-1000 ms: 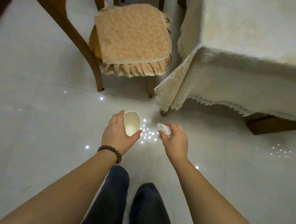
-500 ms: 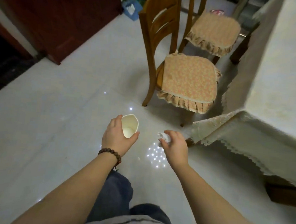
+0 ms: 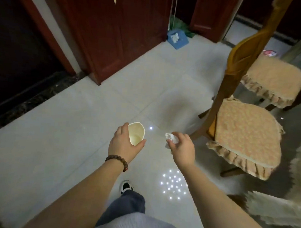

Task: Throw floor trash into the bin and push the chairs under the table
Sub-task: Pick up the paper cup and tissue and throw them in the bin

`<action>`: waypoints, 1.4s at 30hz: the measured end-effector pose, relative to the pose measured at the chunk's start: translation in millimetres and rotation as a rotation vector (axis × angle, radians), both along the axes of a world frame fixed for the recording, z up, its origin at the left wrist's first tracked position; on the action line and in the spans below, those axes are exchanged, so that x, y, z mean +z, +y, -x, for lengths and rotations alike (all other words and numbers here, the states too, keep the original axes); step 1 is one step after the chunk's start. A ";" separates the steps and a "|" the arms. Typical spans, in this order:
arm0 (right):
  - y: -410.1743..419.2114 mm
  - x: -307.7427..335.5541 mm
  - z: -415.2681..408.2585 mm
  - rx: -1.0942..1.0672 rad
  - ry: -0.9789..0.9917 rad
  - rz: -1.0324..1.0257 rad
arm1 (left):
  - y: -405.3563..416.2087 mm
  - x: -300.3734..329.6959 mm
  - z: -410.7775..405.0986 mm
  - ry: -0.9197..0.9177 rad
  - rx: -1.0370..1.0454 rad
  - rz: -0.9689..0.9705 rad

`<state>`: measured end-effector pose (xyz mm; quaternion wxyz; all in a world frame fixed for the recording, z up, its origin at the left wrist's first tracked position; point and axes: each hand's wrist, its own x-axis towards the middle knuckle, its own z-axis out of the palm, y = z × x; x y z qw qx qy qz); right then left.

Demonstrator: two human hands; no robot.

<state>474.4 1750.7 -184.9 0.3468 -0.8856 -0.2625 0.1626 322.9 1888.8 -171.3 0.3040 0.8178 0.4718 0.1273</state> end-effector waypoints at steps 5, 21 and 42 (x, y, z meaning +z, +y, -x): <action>98.5 19.0 -27.8 -0.025 -0.006 -0.023 | 107.6 16.6 -17.8 -0.012 0.006 -0.026; 302.2 -1.6 -272.9 -0.163 -0.014 -0.030 | 337.4 2.9 -295.8 -0.035 -0.170 -0.041; 504.2 8.4 -718.2 -0.500 -0.002 -0.003 | 567.3 10.0 -808.7 -0.072 -0.448 -0.074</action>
